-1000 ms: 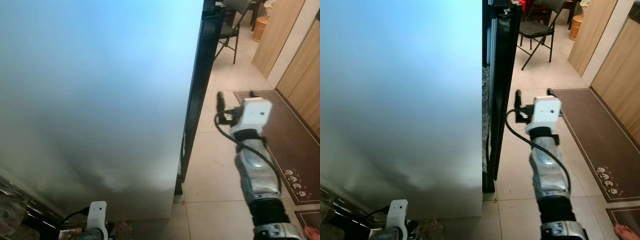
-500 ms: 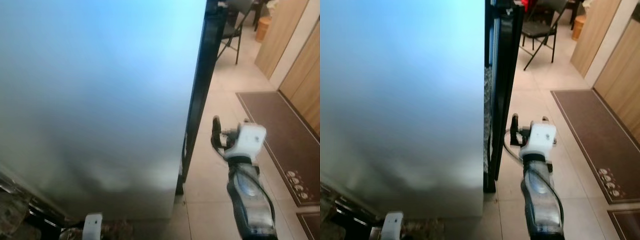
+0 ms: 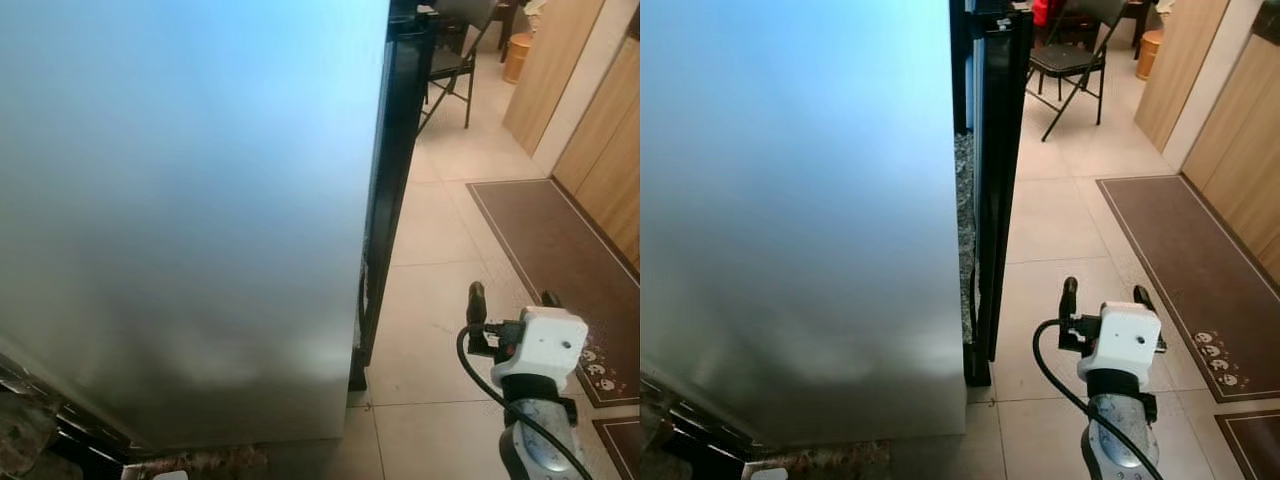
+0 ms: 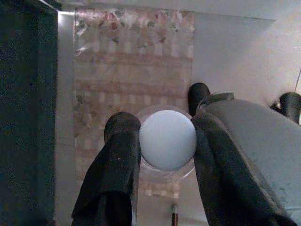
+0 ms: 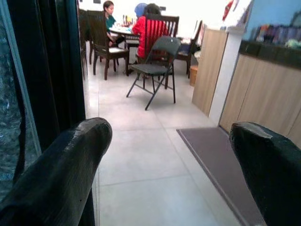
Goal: Restocking fridge
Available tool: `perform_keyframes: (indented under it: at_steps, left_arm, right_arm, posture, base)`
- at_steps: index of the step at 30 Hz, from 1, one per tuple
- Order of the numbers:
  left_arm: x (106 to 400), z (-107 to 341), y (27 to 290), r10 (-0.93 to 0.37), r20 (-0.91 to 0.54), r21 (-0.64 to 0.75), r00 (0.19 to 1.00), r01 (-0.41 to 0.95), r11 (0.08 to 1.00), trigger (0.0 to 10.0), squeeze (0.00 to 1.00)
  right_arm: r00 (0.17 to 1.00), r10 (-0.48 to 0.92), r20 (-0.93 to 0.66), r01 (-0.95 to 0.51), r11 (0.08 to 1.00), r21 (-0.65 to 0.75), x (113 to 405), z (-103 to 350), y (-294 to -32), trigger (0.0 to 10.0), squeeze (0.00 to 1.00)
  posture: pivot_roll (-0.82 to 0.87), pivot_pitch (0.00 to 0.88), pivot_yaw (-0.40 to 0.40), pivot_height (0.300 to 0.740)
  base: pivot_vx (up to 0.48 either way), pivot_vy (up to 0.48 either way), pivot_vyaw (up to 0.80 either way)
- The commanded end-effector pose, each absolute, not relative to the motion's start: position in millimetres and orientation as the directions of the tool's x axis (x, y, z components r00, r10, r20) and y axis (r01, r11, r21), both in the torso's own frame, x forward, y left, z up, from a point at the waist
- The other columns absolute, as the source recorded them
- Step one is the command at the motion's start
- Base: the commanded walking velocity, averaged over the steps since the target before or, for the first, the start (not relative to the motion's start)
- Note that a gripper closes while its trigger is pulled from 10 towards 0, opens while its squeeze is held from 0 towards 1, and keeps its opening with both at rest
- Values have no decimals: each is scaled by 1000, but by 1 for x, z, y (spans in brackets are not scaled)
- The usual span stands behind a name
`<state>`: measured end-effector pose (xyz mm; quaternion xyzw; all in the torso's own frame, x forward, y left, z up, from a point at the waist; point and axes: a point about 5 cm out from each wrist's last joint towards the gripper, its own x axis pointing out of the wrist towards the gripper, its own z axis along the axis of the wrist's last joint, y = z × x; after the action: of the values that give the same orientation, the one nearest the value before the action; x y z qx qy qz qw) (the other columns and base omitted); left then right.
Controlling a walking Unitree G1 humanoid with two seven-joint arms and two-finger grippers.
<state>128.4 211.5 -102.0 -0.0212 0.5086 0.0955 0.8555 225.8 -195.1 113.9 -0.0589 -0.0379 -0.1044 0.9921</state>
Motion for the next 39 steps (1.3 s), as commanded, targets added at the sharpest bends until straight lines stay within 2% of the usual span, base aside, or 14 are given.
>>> perform_keyframes:
  at_steps: [1, 3, 9, 16, 27, 39]
  left_arm:
    - [122, -103, 217, 158, -876, 70, 455, -203, 977, 10000, 0]
    - [122, -103, 216, 158, -877, 67, 454, -209, 976, 10000, 0]
    - [115, -107, 204, 151, -883, 39, 445, -251, 967, 10000, 0]
    - [105, -111, 191, 136, -895, 16, 425, -274, 962, 10000, 0]
    - [103, -111, 197, 134, -893, 21, 429, -257, 966, 10000, 0]
    - [106, -109, 208, 144, -888, 40, 437, -240, 970, 10000, 0]
  right_arm:
    - [977, -186, 100, 196, 976, -98, 229, 122, -193, 10000, 0]
    - [978, -183, 98, 193, 976, -100, 229, 122, -193, 10000, 0]
    - [989, -130, 70, 137, 984, -115, 227, 124, -191, 10000, 0]
    - [996, -82, 37, 86, 989, -122, 229, 122, -188, 10000, 0]
    - [974, -210, 86, 217, 972, -85, 238, 131, -199, 10000, 0]
    - [960, -261, 101, 267, 962, -50, 241, 132, -196, 10000, 0]
  posture:
    - [-222, 0, 42, 740]
    - [-221, 0, 37, 740]
    - [-193, 0, -42, 740]
    - [-146, 0, -78, 740]
    - [-148, 0, -38, 740]
    - [-146, 0, 7, 740]
  base:
    - [0, 0, 0]
    - [0, 0, 0]
    - [0, 0, 0]
    - [0, 0, 0]
    - [0, 0, 0]
    - [0, 0, 0]
